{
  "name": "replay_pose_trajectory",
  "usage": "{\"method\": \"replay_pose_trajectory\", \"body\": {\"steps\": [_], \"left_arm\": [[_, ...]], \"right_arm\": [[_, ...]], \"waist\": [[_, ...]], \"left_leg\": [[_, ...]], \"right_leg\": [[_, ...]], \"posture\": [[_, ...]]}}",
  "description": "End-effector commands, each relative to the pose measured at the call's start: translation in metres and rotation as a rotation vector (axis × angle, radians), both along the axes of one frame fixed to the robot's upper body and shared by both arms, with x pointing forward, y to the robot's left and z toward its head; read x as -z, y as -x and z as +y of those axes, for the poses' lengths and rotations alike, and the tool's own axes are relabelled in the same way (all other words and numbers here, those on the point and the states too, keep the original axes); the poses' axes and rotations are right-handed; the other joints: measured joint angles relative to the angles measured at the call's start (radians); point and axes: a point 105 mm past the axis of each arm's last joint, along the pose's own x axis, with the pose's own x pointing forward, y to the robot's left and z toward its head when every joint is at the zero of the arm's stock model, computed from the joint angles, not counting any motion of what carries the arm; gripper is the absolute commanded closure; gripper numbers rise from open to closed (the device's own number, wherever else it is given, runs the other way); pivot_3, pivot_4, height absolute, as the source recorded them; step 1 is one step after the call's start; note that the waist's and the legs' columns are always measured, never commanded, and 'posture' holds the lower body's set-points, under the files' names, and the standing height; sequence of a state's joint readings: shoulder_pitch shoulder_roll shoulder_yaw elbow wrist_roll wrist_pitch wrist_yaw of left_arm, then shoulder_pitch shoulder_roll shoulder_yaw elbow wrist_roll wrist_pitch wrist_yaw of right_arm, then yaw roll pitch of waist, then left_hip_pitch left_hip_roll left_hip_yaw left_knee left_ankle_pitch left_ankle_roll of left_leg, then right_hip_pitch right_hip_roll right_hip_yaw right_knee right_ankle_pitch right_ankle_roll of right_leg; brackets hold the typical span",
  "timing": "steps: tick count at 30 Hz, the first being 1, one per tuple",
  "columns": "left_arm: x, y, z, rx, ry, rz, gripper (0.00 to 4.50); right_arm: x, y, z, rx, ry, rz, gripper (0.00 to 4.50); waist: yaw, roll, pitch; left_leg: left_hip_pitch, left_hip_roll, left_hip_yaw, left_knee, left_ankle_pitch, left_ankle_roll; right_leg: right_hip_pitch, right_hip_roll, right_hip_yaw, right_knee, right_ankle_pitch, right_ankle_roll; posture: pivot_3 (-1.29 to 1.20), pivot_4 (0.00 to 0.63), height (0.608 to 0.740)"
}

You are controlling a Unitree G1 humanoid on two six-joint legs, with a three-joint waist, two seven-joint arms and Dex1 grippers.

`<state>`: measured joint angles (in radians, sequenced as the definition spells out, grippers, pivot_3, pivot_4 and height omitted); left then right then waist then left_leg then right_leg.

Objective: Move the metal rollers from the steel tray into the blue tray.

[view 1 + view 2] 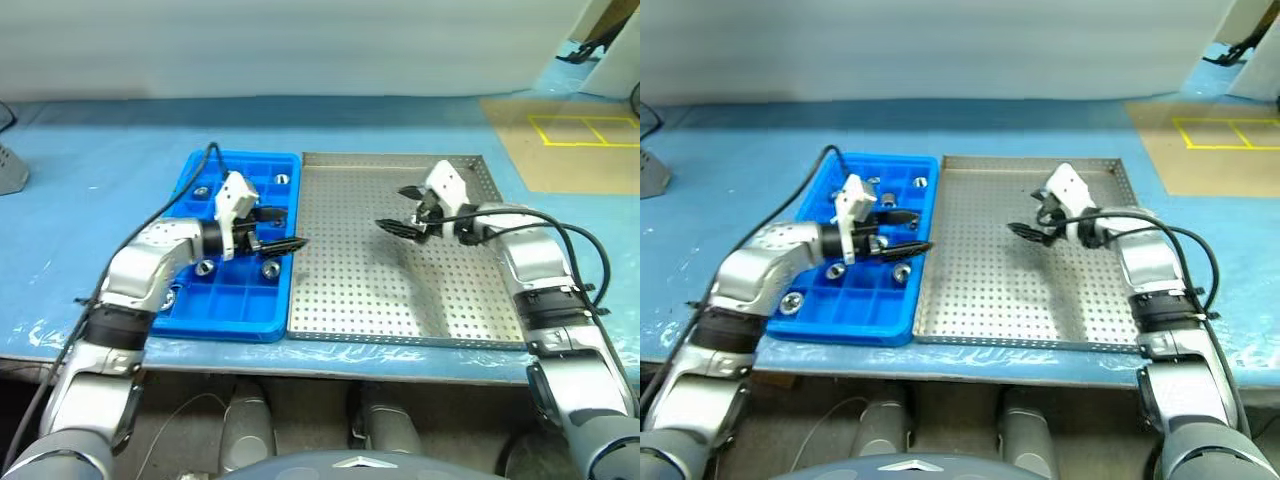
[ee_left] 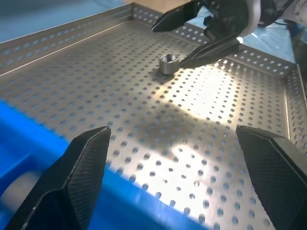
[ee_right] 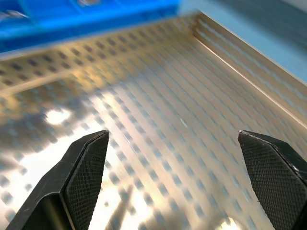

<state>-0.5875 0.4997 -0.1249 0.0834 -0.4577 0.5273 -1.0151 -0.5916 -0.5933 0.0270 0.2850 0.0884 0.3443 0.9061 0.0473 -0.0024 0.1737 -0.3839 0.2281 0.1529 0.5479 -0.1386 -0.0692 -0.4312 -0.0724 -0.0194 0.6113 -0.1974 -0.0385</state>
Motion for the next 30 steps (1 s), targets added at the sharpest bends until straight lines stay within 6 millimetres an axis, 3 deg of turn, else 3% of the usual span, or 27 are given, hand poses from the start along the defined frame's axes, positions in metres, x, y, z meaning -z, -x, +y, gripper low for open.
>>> {"method": "replay_pose_trajectory", "body": {"steps": [1, 6, 20, 24, 30], "left_arm": [[-0.006, -0.003, -0.006, 0.049, -0.008, -0.044, 0.06], [-0.006, -0.005, -0.004, 0.062, -0.023, -0.053, 0.06], [0.005, 0.006, 0.016, -0.013, -0.052, -0.024, 0.06], [0.004, 0.006, 0.017, -0.023, -0.051, -0.026, 0.06], [0.002, 0.006, 0.021, -0.031, -0.055, -0.03, 0.06]], "right_arm": [[0.003, 0.0, -0.008, 0.046, -0.004, -0.035, 0.02], [0.01, -0.014, -0.011, 0.099, 0.004, -0.05, 0.02], [0.056, -0.034, -0.009, 0.164, 0.024, 0.046, 0.02], [0.061, -0.03, -0.003, 0.113, 0.016, 0.061, 0.93], [0.054, -0.03, 0.003, 0.086, 0.01, 0.04, 2.81]], "waist": [[-0.024, 0.0, 0.0], [-0.06, 0.0, 0.0], [-0.048, 0.001, 0.0], [-0.046, 0.001, 0.0], [-0.038, 0.001, 0.0]], "left_leg": [[0.0, 0.0, 0.0, 0.0, 0.0, 0.0], [0.0, 0.0, 0.001, 0.001, -0.001, 0.002], [0.0, 0.001, 0.002, 0.015, -0.008, 0.013], [0.004, 0.001, 0.002, 0.016, -0.008, 0.013], [0.004, 0.001, 0.002, 0.016, -0.008, 0.013]], "right_leg": [[0.0, 0.0, 0.001, 0.0, 0.0, 0.0], [0.0, 0.002, 0.002, 0.0, 0.0, 0.0], [0.004, -0.001, 0.001, 0.004, 0.0, 0.0], [0.008, -0.001, 0.0, 0.005, 0.0, 0.0], [0.008, -0.001, 0.0, 0.005, 0.0, 0.0]], "posture": [[-0.26, 0.15, 0.74], [-0.25, 0.15, 0.74], [-0.17, 0.15, 0.74], [-0.15, 0.15, 0.74], [-0.15, 0.15, 0.74]]}}
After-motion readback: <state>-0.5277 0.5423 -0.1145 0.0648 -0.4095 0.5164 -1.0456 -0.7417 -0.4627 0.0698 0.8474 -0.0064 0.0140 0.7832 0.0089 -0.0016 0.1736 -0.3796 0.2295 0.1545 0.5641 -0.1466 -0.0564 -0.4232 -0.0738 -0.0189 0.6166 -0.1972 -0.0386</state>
